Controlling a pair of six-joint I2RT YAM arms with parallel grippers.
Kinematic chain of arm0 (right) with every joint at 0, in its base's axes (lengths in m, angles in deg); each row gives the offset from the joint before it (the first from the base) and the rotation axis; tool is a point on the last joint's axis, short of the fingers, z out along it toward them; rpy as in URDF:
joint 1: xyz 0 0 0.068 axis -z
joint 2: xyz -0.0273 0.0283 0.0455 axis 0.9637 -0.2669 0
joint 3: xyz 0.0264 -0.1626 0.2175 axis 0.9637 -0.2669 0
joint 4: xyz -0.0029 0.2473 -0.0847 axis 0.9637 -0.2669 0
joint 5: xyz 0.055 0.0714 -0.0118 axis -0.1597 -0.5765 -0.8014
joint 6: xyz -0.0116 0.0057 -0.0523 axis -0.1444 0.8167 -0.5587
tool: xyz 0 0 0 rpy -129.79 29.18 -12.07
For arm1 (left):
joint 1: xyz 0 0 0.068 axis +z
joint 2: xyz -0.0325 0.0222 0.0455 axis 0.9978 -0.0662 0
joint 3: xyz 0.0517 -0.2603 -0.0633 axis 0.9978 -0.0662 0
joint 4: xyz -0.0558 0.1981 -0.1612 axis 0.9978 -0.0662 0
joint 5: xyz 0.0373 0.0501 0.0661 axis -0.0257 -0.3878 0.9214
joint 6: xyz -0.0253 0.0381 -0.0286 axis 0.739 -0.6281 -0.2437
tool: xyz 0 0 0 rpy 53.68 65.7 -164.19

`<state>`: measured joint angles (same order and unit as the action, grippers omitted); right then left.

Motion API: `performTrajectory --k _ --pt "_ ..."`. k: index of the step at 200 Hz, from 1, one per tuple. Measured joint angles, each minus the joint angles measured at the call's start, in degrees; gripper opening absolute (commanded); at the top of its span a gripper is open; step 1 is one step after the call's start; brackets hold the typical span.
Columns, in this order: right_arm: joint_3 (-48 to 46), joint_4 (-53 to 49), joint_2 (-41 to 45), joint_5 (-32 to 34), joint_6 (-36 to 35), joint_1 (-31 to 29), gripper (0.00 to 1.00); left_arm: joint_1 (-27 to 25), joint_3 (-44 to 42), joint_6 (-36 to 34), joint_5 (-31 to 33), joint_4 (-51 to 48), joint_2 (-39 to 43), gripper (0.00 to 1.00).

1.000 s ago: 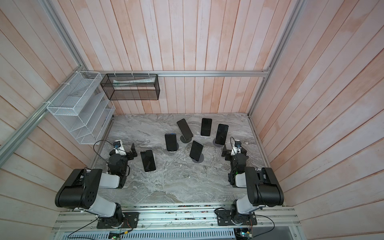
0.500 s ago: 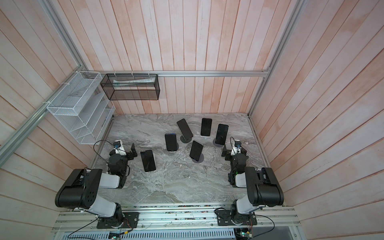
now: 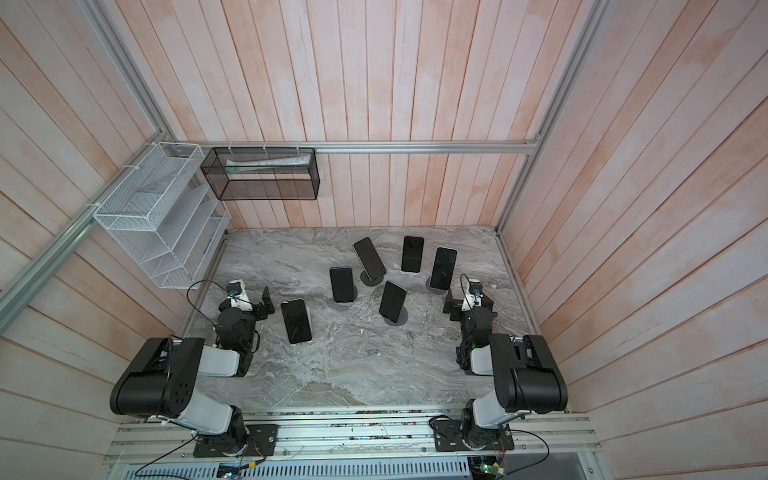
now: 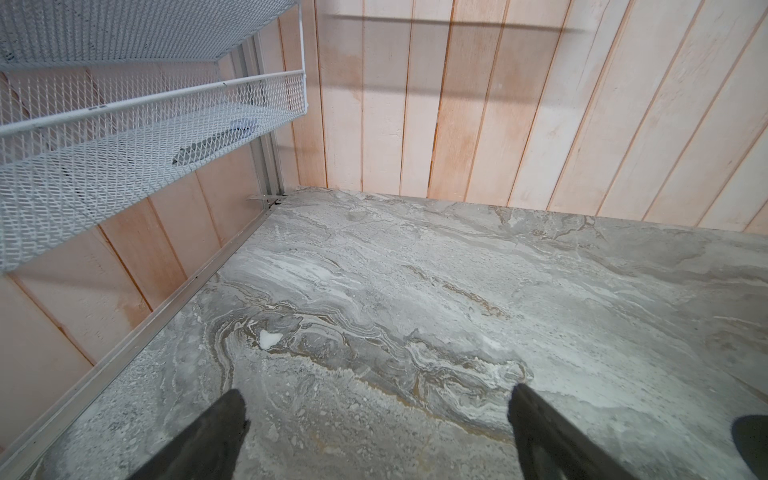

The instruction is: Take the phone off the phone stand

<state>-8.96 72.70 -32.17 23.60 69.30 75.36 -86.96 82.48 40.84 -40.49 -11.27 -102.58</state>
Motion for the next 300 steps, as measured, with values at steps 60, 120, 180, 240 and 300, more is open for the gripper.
performTrajectory --k 60,120,180,240,300 --pt "0.0 -0.02 0.0 0.07 0.0 0.0 0.98 0.0 0.0 0.0 0.02 0.0 0.0 1.0" --pt "0.04 -0.22 0.0 -0.22 0.07 0.39 0.98 0.0 0.0 0.0 0.0 0.0 0.0 1.0" --pt "11.13 -19.96 10.97 5.86 2.27 0.31 0.98 -0.48 2.54 0.02 1.38 -12.63 12.7 1.0" --pt "33.22 -53.88 29.11 11.69 22.21 0.04 0.91 -0.2 31.61 15.98 3.65 -49.57 32.81 1.0" --pt "38.77 -73.4 33.55 -1.79 32.96 5.14 0.81 1.84 41.33 32.96 -15.91 -64.15 35.82 0.89"
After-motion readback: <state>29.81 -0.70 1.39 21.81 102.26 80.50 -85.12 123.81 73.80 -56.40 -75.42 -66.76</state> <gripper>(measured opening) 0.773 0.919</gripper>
